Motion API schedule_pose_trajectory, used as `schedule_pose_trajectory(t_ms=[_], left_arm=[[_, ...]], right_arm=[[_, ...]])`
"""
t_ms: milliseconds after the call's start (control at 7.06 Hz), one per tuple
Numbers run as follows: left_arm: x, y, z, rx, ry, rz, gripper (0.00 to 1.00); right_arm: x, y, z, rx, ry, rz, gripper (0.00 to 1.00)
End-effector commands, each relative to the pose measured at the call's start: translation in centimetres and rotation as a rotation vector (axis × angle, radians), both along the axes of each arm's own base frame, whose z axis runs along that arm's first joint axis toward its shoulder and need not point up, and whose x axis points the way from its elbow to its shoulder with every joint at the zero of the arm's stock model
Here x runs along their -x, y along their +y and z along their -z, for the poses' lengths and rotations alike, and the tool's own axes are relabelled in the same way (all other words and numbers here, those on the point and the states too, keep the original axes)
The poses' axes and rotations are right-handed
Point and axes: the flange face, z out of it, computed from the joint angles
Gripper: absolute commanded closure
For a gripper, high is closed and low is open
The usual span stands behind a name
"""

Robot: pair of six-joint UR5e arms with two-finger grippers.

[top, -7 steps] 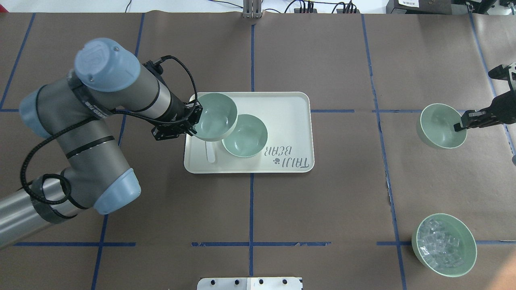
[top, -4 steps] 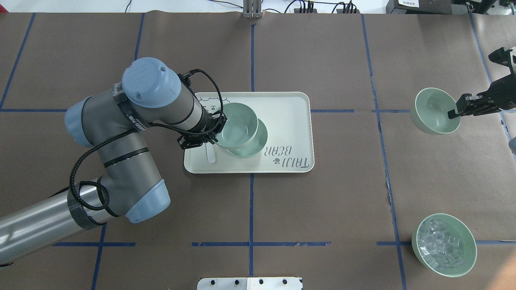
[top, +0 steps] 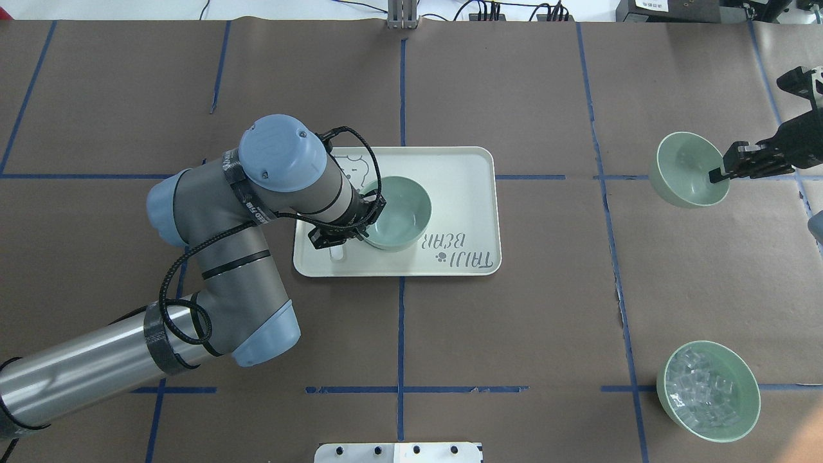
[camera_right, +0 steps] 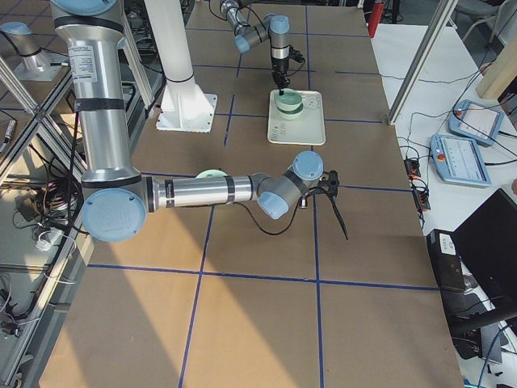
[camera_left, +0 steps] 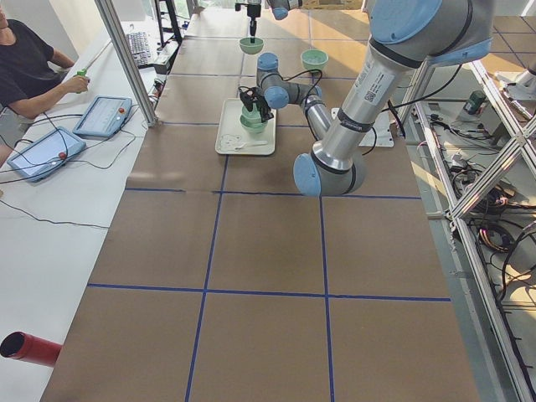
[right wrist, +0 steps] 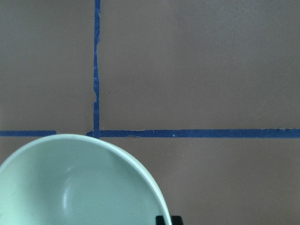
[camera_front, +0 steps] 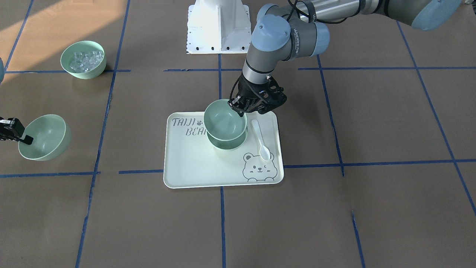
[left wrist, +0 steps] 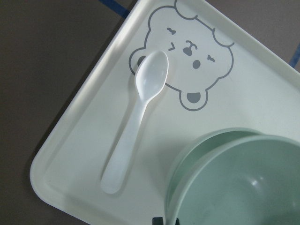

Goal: Stack green bowls together

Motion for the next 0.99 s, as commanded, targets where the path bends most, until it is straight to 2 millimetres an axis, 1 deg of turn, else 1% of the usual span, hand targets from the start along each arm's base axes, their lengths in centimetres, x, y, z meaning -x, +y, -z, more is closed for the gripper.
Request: schedule_pose_trajectory(t_ms=[0,283,567,850], left_arm=[[-0.1,-0.1,-0.4,0.002,-0.006,0.001,1.00],[0.0,-0.4,-0.2,-0.005,-0.007,0.013,1.00],[0.6,-1.2,-0.2,-0.005,-0.007,0.026,1.00],[0.8,-1.5,-0.1,-0.011,0.003,0.035,1.00]], right_arm=[[0.1,0.0,0.2,0.004,-0.003,-0.002,1.00],[0.0,0.0,0.2,0.004,-0.002,-0.005,1.00],[0.0,0.0,0.1,0.004,-0.002,-0.005,1.00],[0.1,0.0,0.2,0.004,-0.002,-0.003,1.00]])
